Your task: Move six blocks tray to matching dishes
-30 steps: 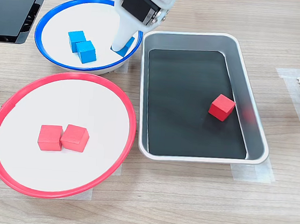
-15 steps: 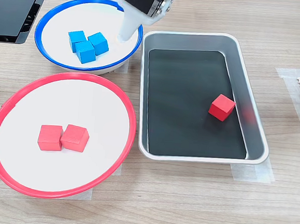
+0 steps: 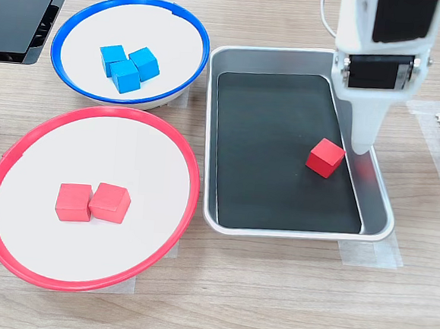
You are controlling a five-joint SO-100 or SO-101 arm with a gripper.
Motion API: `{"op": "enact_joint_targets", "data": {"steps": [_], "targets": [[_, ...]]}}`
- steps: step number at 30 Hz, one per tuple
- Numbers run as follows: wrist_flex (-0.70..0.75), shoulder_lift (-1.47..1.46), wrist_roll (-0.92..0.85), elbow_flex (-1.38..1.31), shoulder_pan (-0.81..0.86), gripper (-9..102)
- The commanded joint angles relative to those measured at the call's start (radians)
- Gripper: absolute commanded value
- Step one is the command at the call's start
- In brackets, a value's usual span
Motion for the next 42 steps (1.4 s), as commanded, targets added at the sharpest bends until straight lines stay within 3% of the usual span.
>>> {"op": "enact_joint_targets", "data": {"steps": [1,5,17,21,24,28,32,36,39,42], "targets": [[-0.037,0.037,0.155,0.009,-0.035,22],[-0.103,0.025,0.249,0.011,-0.055,21],[-0.290,-0.035,0.186,0.103,-0.037,18],[-0.341,-0.049,0.172,0.127,-0.040,3],[-0.344,-0.051,0.176,0.118,-0.051,0],[-0.221,-0.071,0.308,-0.083,-0.121,0],[-0.155,-0.209,0.545,-0.512,-0.195,0],[-0.287,-0.430,0.655,-0.830,-0.236,0],[-0.494,-0.548,0.615,-0.830,-0.255,0],[-0.558,-0.584,0.545,-0.788,-0.261,6]]}}
